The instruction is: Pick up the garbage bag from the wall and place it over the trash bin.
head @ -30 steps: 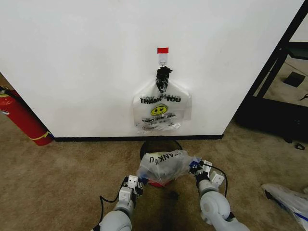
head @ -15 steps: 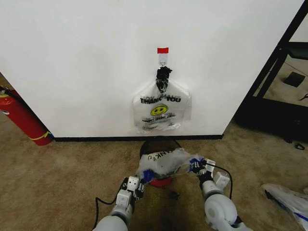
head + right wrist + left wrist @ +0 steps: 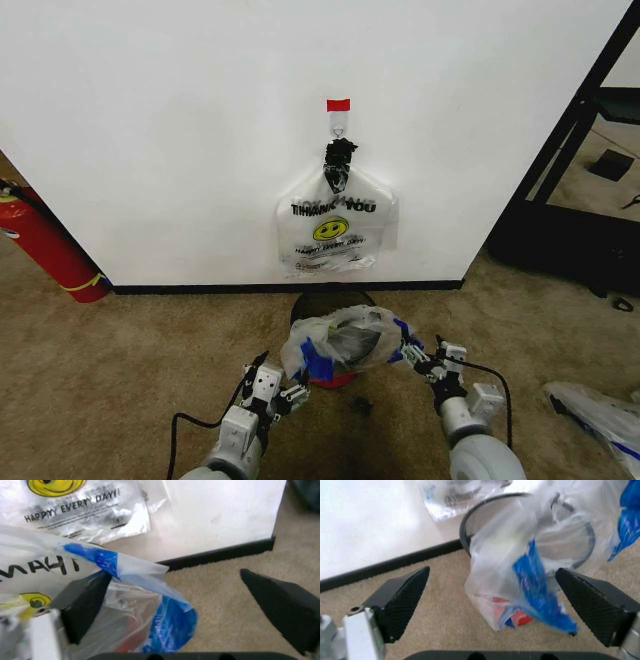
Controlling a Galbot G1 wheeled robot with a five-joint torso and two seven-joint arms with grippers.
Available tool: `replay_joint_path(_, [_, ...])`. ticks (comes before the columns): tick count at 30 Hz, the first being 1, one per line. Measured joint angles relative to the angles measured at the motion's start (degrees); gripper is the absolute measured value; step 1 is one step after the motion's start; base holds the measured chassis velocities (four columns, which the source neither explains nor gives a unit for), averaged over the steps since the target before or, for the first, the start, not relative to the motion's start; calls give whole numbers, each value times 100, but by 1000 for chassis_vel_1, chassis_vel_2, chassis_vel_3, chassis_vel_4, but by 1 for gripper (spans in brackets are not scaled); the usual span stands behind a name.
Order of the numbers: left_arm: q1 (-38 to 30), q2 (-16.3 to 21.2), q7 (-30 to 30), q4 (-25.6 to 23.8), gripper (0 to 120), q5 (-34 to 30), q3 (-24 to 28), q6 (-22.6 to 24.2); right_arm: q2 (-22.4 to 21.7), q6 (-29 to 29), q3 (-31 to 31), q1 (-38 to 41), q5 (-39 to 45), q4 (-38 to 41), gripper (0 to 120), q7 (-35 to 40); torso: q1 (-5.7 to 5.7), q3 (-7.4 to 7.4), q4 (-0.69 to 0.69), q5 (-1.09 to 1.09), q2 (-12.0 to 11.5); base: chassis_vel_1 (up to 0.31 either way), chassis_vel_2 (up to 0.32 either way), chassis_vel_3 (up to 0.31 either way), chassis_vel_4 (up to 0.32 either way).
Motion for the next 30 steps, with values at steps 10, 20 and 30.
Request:
replay_joint_path(10, [26,223,-6,-374,100,-181,-354,7,-56,433,367,-651,-627,131,100,-543,0,0,0,0,0,0,0,0,0])
replay_joint_path(20, [-1632,540,224,-99,100,-2182,-509,600,-49,1562,1101,-1561,-726,202,100,-1582,0,0,5,0,0,0,0,0,0])
replay_joint_path(30, [-3845,57,567,1595,100,-3367,101,1432,601,3647,1629,-1815,-320,65,100,-2659,1,1,1,-2,0,0,0,0,0])
